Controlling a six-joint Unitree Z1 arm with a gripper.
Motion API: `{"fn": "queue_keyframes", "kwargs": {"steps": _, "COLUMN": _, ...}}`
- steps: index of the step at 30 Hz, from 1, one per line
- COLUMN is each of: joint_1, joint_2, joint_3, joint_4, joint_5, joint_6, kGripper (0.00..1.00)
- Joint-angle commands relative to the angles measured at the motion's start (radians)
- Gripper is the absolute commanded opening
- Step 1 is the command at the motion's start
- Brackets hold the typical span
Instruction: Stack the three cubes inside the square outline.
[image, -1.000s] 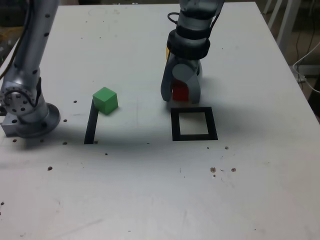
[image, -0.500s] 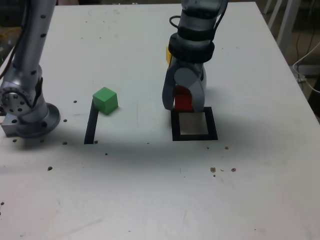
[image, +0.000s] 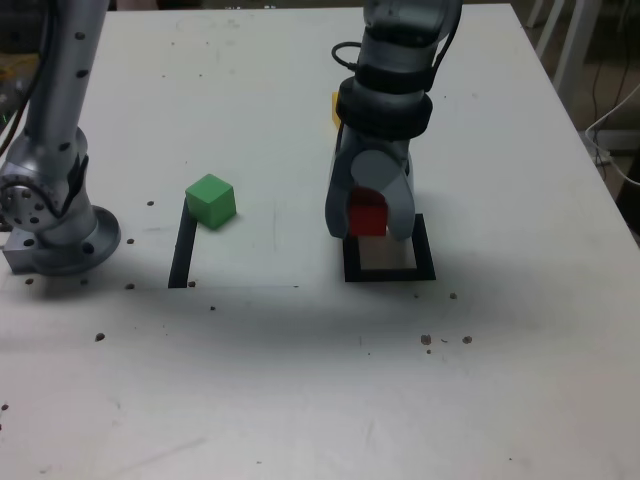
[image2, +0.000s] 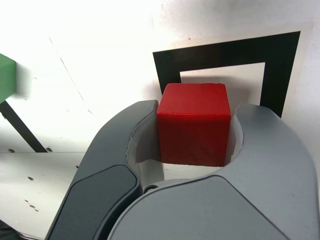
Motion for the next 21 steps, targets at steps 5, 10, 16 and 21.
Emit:
{"fn": "queue_keyframes", "kwargs": {"steps": 5, "joint_1": -0.008, "joint_2": 0.011, "joint_3": -0.005, "joint_4": -0.013, "joint_5": -0.011, "joint_6": -0.010, "kGripper": 0.30}}
{"fn": "queue_keyframes", "kwargs": {"steps": 10, "joint_1": -0.012, "joint_2": 0.026, "joint_3": -0.005, "joint_4": -0.031, "joint_5": -0.023, "joint_6": -0.016, "kGripper": 0.30}}
{"fn": "queue_keyframes", "kwargs": {"steps": 16, "joint_1": -0.012, "joint_2": 0.043, "joint_3": -0.006, "joint_4": -0.039, "joint_5": -0.023, "joint_6": -0.016, "kGripper": 0.30}}
{"fn": "queue_keyframes", "kwargs": {"steps": 21, "joint_1": -0.011, "joint_2": 0.052, "joint_3": -0.007, "joint_4": -0.046, "joint_5": -0.019, "joint_6": -0.016, "kGripper": 0.30}}
